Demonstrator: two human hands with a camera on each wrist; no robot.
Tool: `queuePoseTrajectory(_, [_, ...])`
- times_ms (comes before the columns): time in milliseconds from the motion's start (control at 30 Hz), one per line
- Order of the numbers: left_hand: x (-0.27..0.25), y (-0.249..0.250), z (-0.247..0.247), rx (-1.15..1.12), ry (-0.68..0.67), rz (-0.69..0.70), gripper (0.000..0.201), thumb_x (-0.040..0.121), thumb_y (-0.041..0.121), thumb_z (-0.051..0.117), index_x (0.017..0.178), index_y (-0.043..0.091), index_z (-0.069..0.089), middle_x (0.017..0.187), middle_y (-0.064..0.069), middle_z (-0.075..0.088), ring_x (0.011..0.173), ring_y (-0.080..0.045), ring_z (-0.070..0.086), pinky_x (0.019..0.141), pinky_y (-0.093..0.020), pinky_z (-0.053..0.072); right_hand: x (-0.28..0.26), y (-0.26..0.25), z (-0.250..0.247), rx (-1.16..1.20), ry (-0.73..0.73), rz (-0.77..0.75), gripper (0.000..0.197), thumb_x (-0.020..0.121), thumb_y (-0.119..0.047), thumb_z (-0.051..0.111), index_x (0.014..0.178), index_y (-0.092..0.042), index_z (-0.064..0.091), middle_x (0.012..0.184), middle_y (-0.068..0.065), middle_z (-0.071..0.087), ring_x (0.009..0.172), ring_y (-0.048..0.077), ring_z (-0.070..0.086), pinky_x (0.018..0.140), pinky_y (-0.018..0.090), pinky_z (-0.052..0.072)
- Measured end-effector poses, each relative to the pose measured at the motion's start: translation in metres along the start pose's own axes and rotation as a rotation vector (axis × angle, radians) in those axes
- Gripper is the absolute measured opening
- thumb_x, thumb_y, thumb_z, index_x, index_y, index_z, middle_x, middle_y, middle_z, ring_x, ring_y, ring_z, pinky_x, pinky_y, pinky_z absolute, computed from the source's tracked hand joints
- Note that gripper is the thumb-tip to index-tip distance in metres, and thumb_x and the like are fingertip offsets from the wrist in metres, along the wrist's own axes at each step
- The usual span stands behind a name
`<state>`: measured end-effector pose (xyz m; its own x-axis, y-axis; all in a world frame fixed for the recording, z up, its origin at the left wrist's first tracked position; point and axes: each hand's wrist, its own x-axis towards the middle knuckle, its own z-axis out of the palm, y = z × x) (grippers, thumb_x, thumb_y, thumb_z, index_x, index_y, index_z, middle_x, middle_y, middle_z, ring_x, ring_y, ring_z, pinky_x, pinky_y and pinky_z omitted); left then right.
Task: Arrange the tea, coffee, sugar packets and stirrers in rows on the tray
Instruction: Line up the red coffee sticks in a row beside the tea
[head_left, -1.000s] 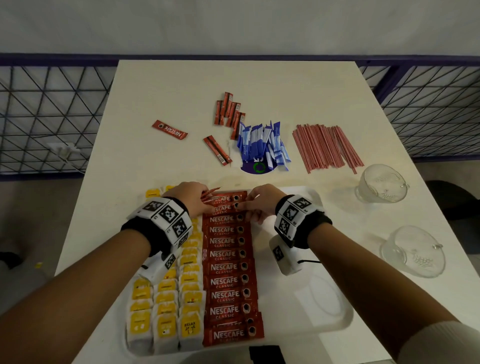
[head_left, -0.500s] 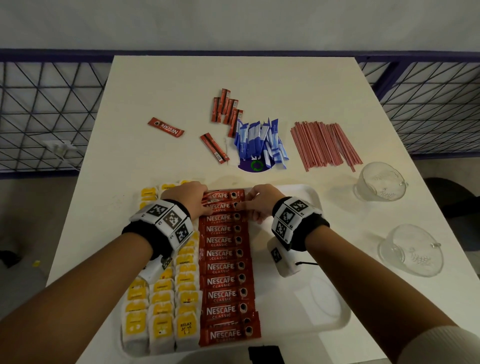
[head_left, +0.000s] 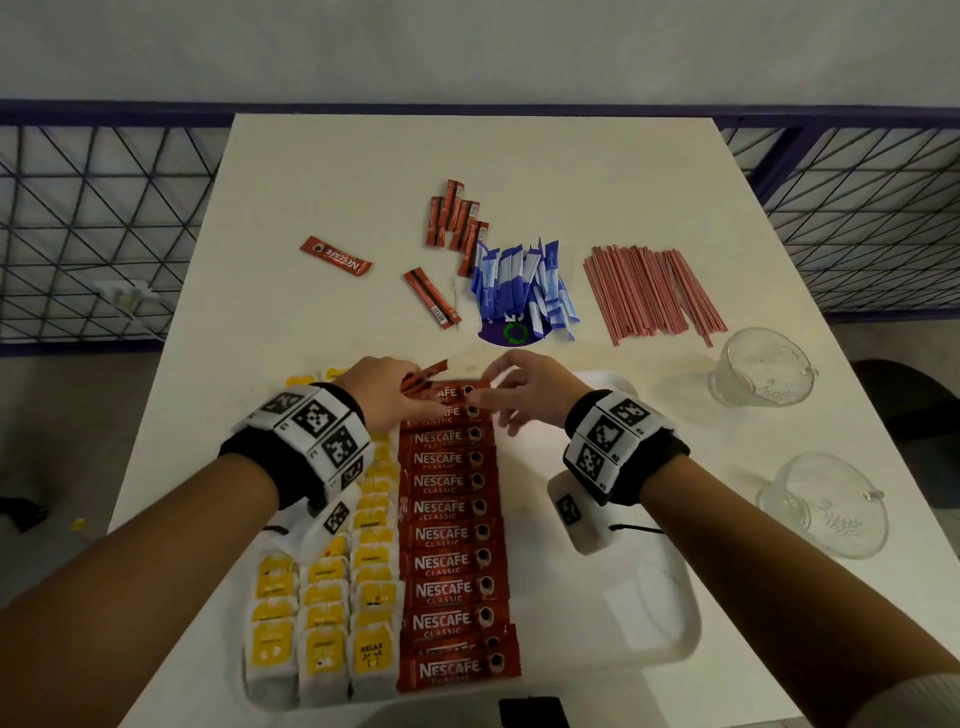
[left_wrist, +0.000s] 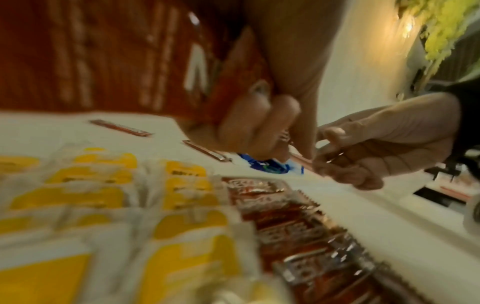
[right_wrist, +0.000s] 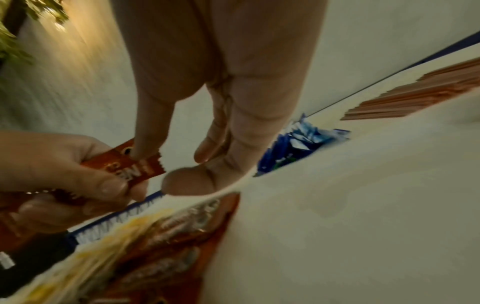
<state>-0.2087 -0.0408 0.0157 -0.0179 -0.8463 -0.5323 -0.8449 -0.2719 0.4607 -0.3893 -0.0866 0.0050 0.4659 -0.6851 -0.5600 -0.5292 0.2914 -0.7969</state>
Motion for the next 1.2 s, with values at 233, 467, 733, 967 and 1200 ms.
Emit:
queuePoseTrajectory(233, [-0.007, 0.023, -0.005, -0.502, -0.176, -0.004, 0.019, 0.081, 0.027, 0.068, 0.073, 0.011, 0.061, 0.056, 0.003, 0.066, 0.043, -0.009, 0.056, 0.044, -0.018, 0.046, -0.002, -0.021, -0.001, -0.106, -0.053, -0.163, 0.012, 0.085, -0.021, 0.064, 0.078, -0.018, 0.055, 0.07, -0.002, 0.062, 0.051, 0.002, 0.06, 0.054, 0.012, 0.051])
queuePoseTrajectory(467, [-0.014, 0.015, -0.012, -0.701, -0.163, -0.082, 0.023, 0.075, 0.026, 0.069, 0.092, 0.012, 0.064, 0.07, 0.001, 0.072, 0.039, -0.006, 0.052, 0.035, -0.017, 0.038, 0.004, -0.015, -0.028, -0.049, -0.089, -0.103, 0.01, 0.087, -0.015, 0.062, 0.079, -0.009, 0.057, 0.067, 0.004, 0.061, 0.046, 0.005, 0.055, 0.05, 0.018, 0.05])
queuePoseTrajectory(733, [-0.026, 0.012, -0.012, -0.943, 0.105, -0.147, 0.02, 0.088, 0.021, 0.06, 0.076, 0.005, 0.06, 0.034, 0.005, 0.049, 0.028, -0.002, 0.034, 0.032, -0.013, 0.025, -0.003, -0.014, -0.016, -0.156, -0.203, -0.074, 0.011, 0.083, -0.017, 0.067, 0.074, -0.014, 0.061, 0.066, -0.002, 0.064, 0.056, 0.006, 0.059, 0.057, 0.017, 0.053])
queuePoseTrajectory(967, [-0.033, 0.009, 0.0, -0.931, 0.096, -0.118, 0.024, 0.082, 0.024, 0.068, 0.068, 0.012, 0.053, 0.037, 0.003, 0.043, 0.03, -0.008, 0.035, 0.033, -0.016, 0.027, -0.015, -0.016, 0.026, -0.185, -0.136, -0.099, 0.016, 0.081, -0.025, 0.069, 0.072, -0.013, 0.064, 0.074, 0.006, 0.062, 0.059, 0.011, 0.053, 0.066, 0.022, 0.046])
queuePoseTrajectory(1200, [-0.036, -0.002, 0.0, -0.481, 0.069, -0.018, 0.019, 0.081, 0.028, 0.069, 0.074, 0.014, 0.058, 0.035, 0.005, 0.047, 0.031, -0.009, 0.038, 0.034, -0.017, 0.03, -0.02, -0.019, 0.031, 0.087, 0.01, -0.122, 0.009, 0.085, -0.018, 0.064, 0.081, -0.013, 0.057, 0.075, 0.006, 0.06, 0.062, 0.015, 0.056, 0.06, 0.022, 0.05])
